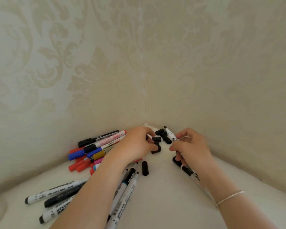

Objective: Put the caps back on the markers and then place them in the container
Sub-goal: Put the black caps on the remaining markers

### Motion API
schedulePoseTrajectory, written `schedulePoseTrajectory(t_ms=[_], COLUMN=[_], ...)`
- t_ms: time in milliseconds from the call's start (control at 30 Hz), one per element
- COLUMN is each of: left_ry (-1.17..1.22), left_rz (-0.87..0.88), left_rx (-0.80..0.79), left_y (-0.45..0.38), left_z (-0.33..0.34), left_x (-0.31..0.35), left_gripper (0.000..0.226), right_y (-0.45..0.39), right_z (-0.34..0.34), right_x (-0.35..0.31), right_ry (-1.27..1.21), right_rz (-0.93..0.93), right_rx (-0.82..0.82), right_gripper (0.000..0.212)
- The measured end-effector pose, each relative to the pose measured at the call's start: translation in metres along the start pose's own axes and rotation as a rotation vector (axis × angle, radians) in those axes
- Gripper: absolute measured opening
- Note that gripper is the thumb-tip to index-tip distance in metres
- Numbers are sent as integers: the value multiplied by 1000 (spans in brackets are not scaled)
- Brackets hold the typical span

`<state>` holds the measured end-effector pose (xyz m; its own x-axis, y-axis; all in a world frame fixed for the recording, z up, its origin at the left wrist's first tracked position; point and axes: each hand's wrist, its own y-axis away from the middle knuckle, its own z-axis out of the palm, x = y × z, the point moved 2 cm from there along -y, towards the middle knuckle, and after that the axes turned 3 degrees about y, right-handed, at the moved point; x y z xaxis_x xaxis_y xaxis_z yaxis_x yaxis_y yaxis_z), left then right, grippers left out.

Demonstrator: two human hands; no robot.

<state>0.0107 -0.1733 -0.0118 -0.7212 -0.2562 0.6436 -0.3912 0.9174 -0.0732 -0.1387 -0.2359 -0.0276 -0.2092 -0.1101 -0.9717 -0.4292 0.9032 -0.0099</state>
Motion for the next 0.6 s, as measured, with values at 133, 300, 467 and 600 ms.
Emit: schedulePoseTrajectory(t_ms=[133, 300, 467, 600], left_ry=[144, 199, 142, 141], left_rz=[44, 74, 136, 162], left_rx=[122, 122, 34, -53], left_y=[2, 6, 7, 11], left_z=[-20, -25, -23, -21], left_x=[3, 4, 8, 13], left_gripper=[22, 21, 26, 26], right_y=[5, 6, 4, 5], right_z=[4, 6, 7, 7], right_x=[-3, -3, 1, 1], right_ry=[55, 93, 145, 132], right_rz=[-47, -91, -134, -161], right_rx=[-64, -85, -89, -95], right_gripper=[14, 16, 15, 18])
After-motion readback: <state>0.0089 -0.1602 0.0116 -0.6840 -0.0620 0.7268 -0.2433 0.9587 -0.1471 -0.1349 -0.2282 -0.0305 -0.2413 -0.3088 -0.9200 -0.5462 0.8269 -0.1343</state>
